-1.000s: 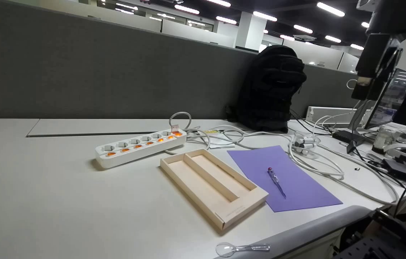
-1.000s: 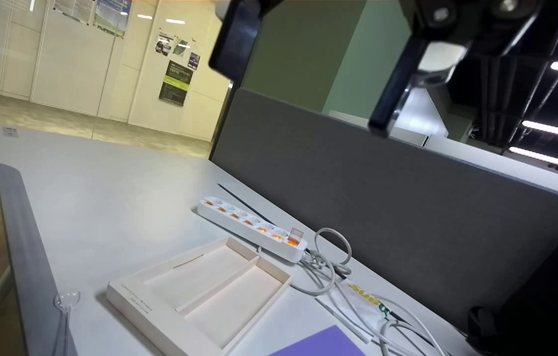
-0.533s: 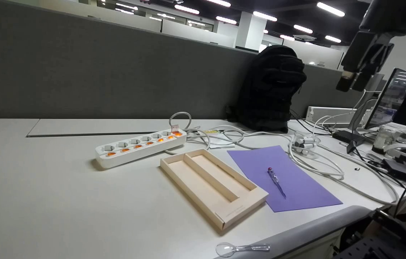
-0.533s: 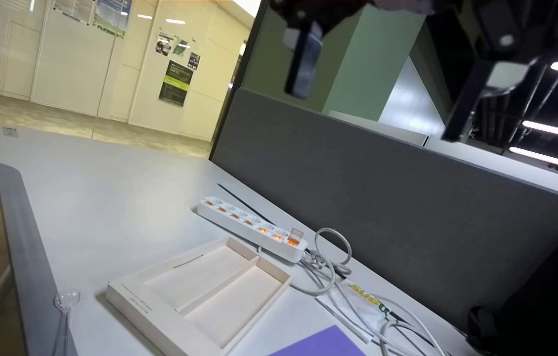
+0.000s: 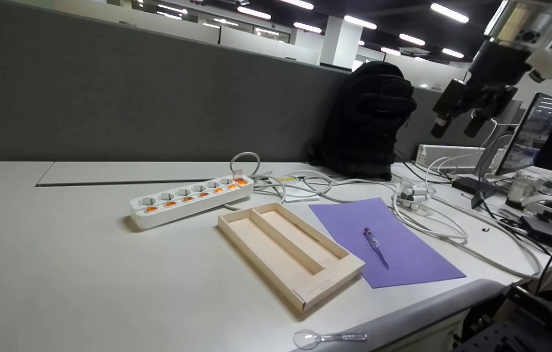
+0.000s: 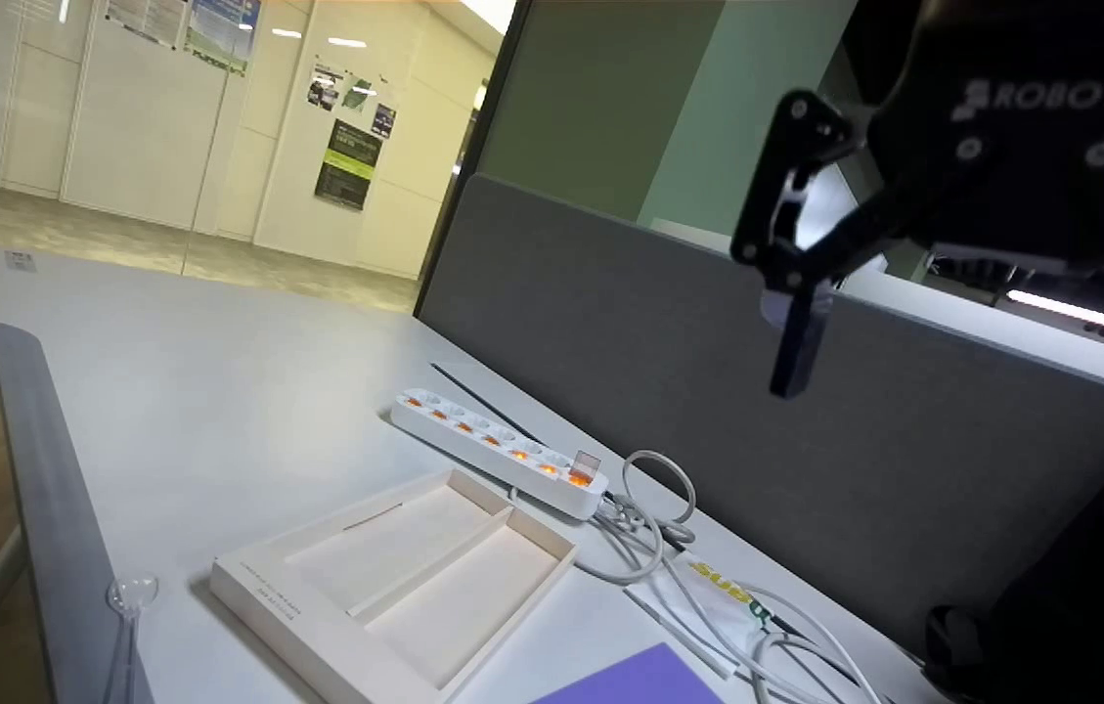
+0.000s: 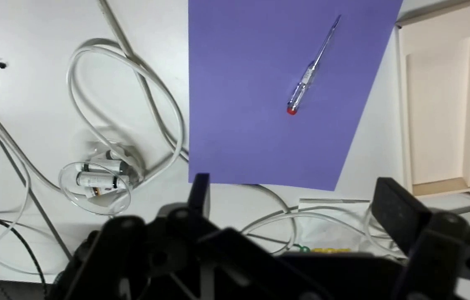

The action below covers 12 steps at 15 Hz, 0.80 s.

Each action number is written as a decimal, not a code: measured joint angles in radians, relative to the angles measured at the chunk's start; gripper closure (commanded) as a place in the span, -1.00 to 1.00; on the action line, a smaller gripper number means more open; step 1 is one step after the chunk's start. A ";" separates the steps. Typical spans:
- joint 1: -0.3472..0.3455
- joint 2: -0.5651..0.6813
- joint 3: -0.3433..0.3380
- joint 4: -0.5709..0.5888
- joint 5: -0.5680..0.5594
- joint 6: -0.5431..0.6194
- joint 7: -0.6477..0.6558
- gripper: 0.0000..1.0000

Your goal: Put the silver object in the right compartment of the box

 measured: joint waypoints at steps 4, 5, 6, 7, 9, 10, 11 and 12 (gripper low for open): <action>-0.060 0.198 0.076 0.021 -0.001 0.140 0.159 -1.00; -0.073 0.245 0.094 0.032 -0.003 0.153 0.197 -1.00; -0.082 0.289 0.109 0.043 -0.006 0.158 0.232 -1.00; -0.087 0.332 0.120 0.057 -0.014 0.160 0.267 -1.00; -0.087 0.407 0.130 0.083 -0.020 0.160 0.321 -1.00; -0.082 0.440 0.131 0.095 -0.017 0.160 0.336 -1.00; -0.075 0.469 0.131 0.105 -0.004 0.160 0.342 -1.00; -0.064 0.495 0.130 0.114 0.018 0.160 0.342 -1.00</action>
